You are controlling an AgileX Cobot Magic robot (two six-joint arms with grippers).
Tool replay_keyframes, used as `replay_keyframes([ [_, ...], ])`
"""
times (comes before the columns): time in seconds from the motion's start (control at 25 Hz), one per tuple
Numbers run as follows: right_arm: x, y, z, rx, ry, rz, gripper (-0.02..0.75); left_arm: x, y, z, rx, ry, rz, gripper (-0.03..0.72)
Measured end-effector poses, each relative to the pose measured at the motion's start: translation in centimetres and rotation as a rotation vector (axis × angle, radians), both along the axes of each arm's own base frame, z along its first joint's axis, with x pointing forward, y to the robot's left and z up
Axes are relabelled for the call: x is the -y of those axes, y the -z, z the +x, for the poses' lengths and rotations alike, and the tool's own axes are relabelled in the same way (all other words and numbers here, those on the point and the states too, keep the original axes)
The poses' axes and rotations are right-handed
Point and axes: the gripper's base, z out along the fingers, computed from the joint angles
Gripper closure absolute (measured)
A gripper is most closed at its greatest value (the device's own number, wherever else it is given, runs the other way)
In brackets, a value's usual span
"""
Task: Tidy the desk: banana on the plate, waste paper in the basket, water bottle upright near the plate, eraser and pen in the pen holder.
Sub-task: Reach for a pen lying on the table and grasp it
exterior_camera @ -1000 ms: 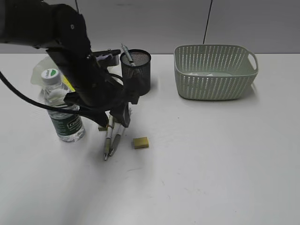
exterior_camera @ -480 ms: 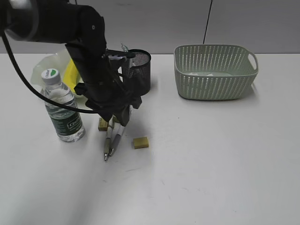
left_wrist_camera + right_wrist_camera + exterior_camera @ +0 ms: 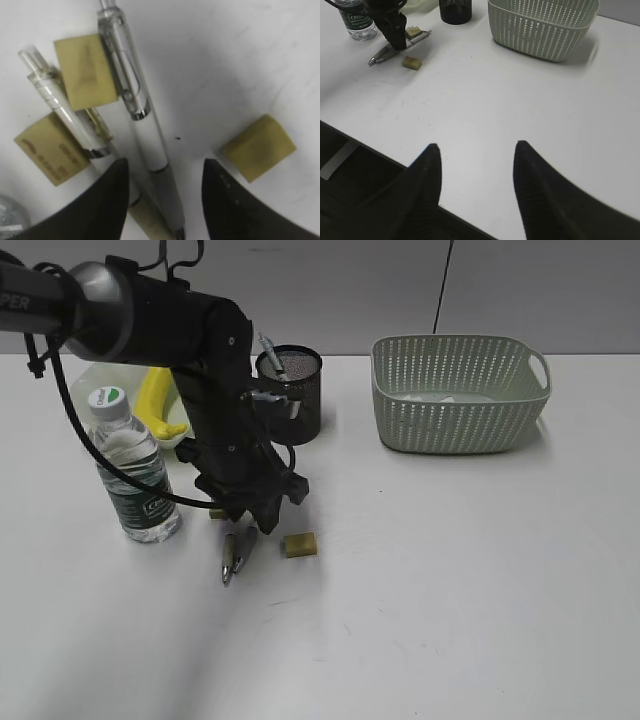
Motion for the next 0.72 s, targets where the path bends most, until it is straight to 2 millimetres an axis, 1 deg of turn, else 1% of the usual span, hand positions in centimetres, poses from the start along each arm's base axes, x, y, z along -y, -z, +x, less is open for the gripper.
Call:
replay_keyframes([
  [0.32, 0.0, 0.0, 0.0, 0.0, 0.0, 0.0, 0.356, 0.4, 0.3, 0.6, 0.062, 0.002, -0.033, 0.336],
  [0.48, 0.0, 0.0, 0.0, 0.0, 0.0, 0.0, 0.356, 0.4, 1.8, 0.7, 0.036, 0.002, -0.015, 0.34],
  [0.56, 0.0, 0.0, 0.0, 0.0, 0.0, 0.001, 0.357, 0.6, 2.1, 0.8, 0.028, 0.005, -0.009, 0.344],
  [0.6, 0.0, 0.0, 0.0, 0.0, 0.0, 0.001, 0.357, 0.6, 2.1, 0.9, 0.024, 0.006, -0.005, 0.36],
  [0.64, 0.0, 0.0, 0.0, 0.0, 0.0, 0.001, 0.357, 0.6, 2.0, 1.0, 0.027, 0.011, 0.002, 0.396],
  [0.68, 0.0, 0.0, 0.0, 0.0, 0.0, 0.001, 0.357, 0.5, 2.0, 1.1, 0.03, 0.019, 0.014, 0.444],
  [0.72, 0.0, 0.0, 0.0, 0.0, 0.0, 0.001, 0.357, 0.6, 1.9, 1.2, 0.035, 0.029, 0.025, 0.515],
])
